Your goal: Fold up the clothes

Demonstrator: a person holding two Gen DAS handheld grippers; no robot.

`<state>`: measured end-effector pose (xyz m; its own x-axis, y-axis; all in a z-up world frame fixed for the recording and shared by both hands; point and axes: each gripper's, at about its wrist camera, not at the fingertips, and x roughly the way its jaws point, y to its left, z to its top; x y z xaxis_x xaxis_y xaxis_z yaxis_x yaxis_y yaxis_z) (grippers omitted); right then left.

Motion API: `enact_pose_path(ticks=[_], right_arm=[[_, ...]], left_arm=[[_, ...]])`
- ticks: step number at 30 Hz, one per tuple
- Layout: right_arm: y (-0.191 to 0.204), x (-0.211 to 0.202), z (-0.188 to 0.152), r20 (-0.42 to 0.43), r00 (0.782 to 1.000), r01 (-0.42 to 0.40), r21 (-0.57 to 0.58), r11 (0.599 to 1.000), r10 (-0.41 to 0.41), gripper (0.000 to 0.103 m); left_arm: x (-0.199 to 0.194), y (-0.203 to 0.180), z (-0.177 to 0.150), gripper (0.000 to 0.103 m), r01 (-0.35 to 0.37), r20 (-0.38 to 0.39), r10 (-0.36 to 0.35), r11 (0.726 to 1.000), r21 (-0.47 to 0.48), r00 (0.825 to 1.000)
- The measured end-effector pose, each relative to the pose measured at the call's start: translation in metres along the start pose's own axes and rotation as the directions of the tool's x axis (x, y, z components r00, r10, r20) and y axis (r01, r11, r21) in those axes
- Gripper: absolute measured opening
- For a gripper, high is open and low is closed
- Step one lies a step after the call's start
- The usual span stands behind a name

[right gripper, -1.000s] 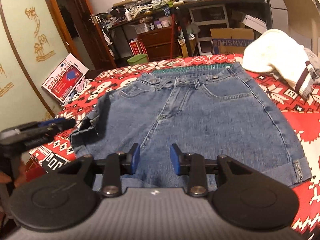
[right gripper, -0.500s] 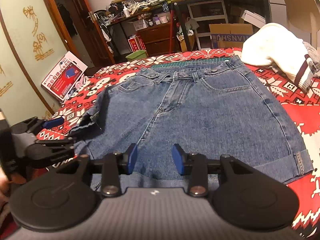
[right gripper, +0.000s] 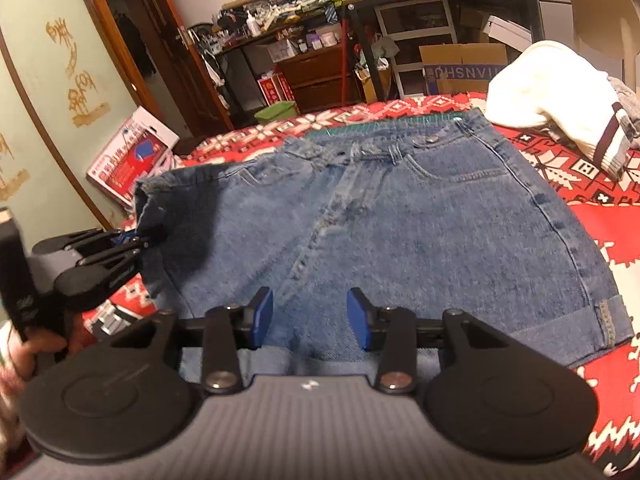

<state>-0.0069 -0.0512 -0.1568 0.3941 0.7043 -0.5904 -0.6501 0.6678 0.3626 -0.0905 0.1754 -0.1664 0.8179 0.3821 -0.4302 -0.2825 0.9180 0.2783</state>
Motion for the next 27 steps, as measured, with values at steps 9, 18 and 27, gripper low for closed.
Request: enact_pose_path(ticks=[9, 18, 27], right_arm=[[0.014, -0.029, 0.035, 0.163, 0.974, -0.171, 0.057, 0.984, 0.16, 0.059], [-0.017, -0.032, 0.037, 0.141, 0.981, -0.162, 0.227, 0.96, 0.132, 0.061], [-0.06, -0.002, 0.021, 0.062, 0.992, -0.124, 0.374, 0.919, 0.109, 0.013]], left_arm=[[-0.039, -0.062, 0.029, 0.005, 0.143, 0.114, -0.155, 0.984, 0.102, 0.981], [-0.054, -0.118, 0.03, 0.005, 0.239, 0.128, -0.267, 0.951, 0.195, 0.955], [-0.056, -0.146, 0.028, 0.01, 0.329, 0.081, -0.352, 0.92, 0.213, 0.932]])
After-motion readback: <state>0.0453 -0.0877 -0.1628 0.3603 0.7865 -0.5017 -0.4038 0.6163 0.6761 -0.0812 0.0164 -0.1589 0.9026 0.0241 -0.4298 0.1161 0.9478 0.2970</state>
